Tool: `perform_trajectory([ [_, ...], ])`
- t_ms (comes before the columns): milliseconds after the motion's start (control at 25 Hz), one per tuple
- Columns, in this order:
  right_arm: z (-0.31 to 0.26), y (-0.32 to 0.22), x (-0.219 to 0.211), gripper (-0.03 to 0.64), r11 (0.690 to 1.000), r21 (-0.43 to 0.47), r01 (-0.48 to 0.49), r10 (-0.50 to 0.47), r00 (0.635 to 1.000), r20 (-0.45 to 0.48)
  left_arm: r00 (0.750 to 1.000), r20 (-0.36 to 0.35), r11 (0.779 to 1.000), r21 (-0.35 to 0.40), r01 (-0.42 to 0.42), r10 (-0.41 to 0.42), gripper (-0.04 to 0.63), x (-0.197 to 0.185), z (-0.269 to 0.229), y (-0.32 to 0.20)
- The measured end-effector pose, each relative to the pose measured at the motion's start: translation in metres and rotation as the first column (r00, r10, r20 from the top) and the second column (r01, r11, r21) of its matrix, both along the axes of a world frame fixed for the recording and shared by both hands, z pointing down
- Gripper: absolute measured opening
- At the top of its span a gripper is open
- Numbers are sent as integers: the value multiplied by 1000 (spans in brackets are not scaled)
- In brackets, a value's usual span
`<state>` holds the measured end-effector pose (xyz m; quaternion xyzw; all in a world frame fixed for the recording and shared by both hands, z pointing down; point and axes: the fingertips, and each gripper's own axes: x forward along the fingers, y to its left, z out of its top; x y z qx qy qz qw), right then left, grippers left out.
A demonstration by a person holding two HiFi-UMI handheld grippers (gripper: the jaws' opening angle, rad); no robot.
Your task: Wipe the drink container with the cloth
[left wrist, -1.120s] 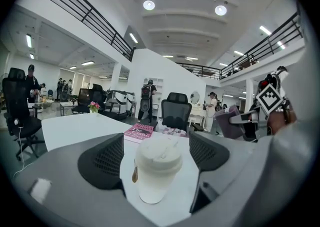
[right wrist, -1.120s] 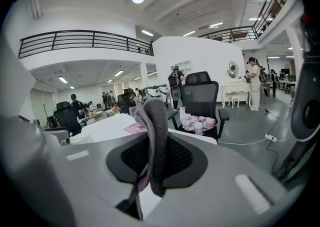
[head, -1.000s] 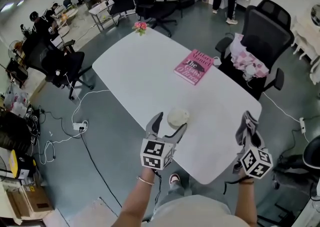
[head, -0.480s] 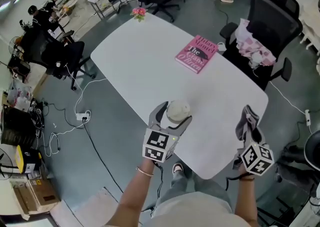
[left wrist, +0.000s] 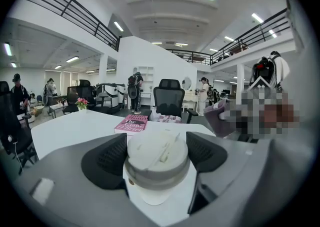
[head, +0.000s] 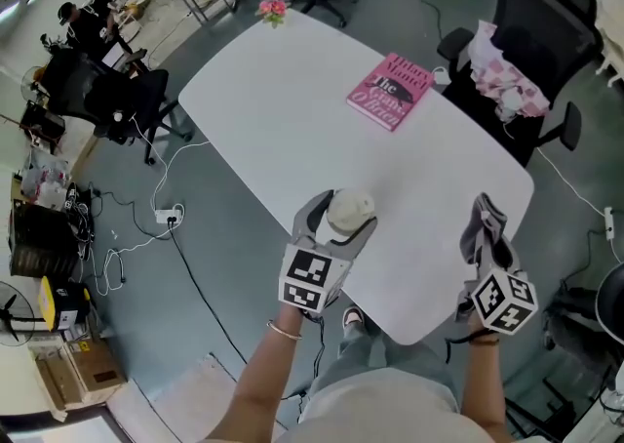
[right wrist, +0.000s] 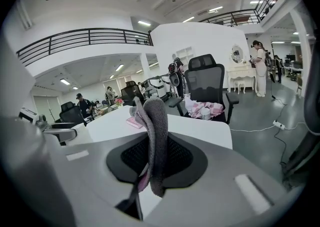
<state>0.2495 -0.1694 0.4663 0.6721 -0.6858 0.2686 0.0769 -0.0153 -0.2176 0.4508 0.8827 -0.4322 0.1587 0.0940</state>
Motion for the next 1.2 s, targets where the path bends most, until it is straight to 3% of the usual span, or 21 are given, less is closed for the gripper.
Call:
perform_trajectory([
  [400,4,-12,-15,67,997,-9,74,-74,997,19,1000,1,1000,-5,-10,10,370,-1,2,1],
  [600,-2,-24,-30,69,983,-5,182,-182,981,71,1000,-6,1000,5,-16,16,368,-2,2,1],
  [760,-7,-39,-41,69,959,-19,283,-279,953,116,1000,-9,1000,6,-22,22,370,-2,3,1],
  [1200,-40,-70,-88,69,862,3,507,-504,855,125,1000,-20,1000,19,-18,18,370,-3,4,0],
])
